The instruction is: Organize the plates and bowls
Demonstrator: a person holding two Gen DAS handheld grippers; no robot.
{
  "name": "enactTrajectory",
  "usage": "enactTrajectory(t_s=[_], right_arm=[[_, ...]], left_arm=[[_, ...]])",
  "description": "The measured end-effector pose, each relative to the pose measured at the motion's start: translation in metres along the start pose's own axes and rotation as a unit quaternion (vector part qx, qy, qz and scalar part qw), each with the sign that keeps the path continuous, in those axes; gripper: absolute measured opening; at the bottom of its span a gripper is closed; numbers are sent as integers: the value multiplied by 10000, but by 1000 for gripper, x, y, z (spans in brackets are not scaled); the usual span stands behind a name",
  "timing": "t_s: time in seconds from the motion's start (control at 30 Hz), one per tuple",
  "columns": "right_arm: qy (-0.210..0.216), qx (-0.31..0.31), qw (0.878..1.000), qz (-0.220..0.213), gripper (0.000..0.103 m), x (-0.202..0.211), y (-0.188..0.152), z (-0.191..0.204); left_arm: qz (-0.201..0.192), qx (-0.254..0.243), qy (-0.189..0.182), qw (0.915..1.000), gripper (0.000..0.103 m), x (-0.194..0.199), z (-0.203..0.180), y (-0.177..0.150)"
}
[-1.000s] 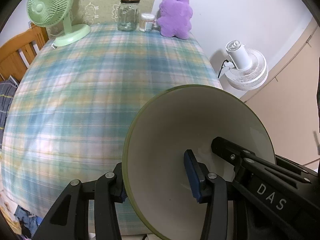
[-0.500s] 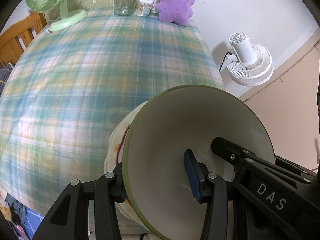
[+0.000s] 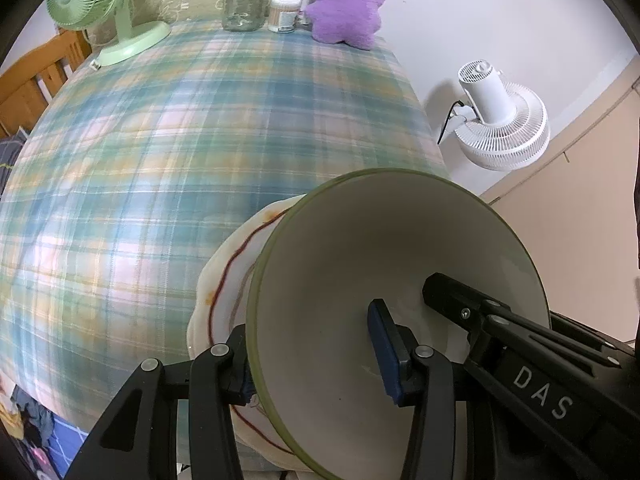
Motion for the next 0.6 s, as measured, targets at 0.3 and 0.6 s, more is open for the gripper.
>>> enactTrajectory(t_s=[0.3, 0.6], right_arm=[[153, 77, 9997, -158, 35, 0, 0, -6], [39, 237, 9990, -374, 52, 6, -1, -11]], left_arm=[[-66, -138, 466, 9988, 56, 3, 1, -1], [-183, -115, 688, 9974, 80, 17, 9, -7]])
Point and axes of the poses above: each gripper's, at about its wrist camera, not at the fingertips, and x roughly against the way its jaws point, z to its left, y to its top, the point moved 10 cm from there along -x, roughly the way its jaws point, and after that the axes turned 12 degrees about -x, right-handed, at the moved point
